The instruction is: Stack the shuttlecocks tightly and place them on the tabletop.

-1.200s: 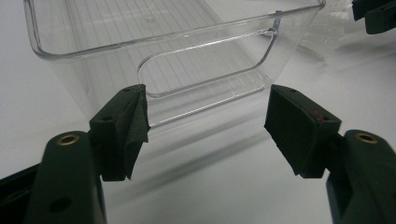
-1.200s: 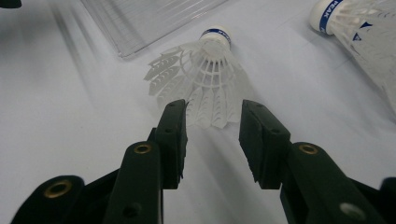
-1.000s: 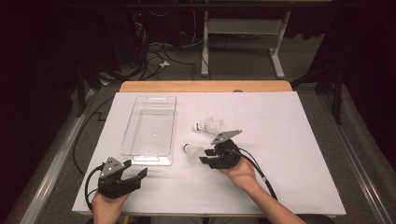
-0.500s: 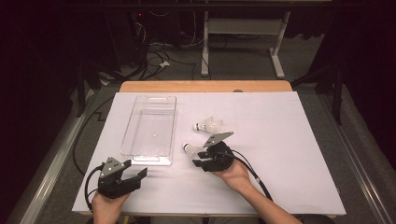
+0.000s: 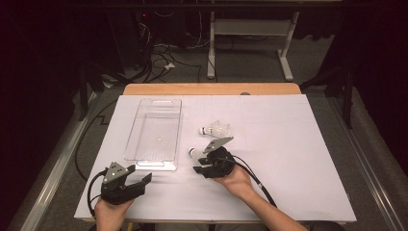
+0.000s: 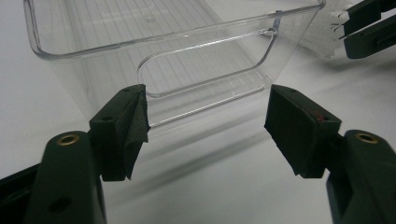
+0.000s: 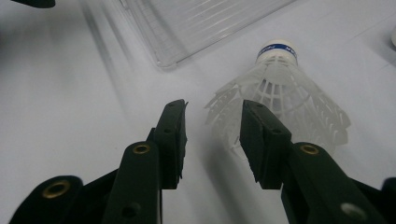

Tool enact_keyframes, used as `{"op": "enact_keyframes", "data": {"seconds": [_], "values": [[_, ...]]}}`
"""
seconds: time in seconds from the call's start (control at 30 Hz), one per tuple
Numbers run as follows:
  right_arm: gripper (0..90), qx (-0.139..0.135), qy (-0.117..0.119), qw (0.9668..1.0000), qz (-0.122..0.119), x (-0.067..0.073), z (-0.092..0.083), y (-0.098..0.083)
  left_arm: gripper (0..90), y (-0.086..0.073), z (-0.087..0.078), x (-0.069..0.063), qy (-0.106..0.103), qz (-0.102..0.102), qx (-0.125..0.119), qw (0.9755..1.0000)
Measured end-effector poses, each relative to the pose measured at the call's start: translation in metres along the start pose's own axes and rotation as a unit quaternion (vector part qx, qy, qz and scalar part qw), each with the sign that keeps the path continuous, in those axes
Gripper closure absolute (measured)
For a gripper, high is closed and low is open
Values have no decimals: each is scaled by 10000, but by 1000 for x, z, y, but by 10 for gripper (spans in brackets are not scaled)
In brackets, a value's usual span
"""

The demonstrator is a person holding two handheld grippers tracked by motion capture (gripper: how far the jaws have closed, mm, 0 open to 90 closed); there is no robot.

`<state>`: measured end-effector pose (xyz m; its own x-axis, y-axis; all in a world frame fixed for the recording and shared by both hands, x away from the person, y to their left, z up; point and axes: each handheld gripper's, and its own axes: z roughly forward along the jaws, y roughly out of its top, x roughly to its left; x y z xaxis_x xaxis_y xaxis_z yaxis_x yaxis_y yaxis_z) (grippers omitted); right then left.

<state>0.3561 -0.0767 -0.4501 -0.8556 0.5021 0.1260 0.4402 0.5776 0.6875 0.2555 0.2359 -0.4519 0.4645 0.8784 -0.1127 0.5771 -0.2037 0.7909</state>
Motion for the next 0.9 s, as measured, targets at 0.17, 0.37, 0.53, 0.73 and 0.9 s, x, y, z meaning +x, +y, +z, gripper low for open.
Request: {"op": "enact_keyframes", "data": {"seconds": [0.17, 0.37, 0.53, 0.73, 0.9], "values": [[622, 8, -13, 10000, 43, -3, 4, 1, 311, 0, 0, 0, 1, -5, -7, 10000], [652, 10, -8, 10000, 44, -4, 6, 1, 311, 0, 0, 0, 4, 2, 0, 10000], [688, 11, -32, 10000, 70, -5, 7, 1, 312, 0, 0, 0, 0, -3, -5, 10000], [734, -28, -88, 9999, 64, -5, 7, 2, 311, 0, 0, 0, 1, -5, -8, 10000], [778, -26, -195, 9998, 59, -6, 6, 2, 311, 0, 0, 0, 0, -2, -6, 10000]]}}
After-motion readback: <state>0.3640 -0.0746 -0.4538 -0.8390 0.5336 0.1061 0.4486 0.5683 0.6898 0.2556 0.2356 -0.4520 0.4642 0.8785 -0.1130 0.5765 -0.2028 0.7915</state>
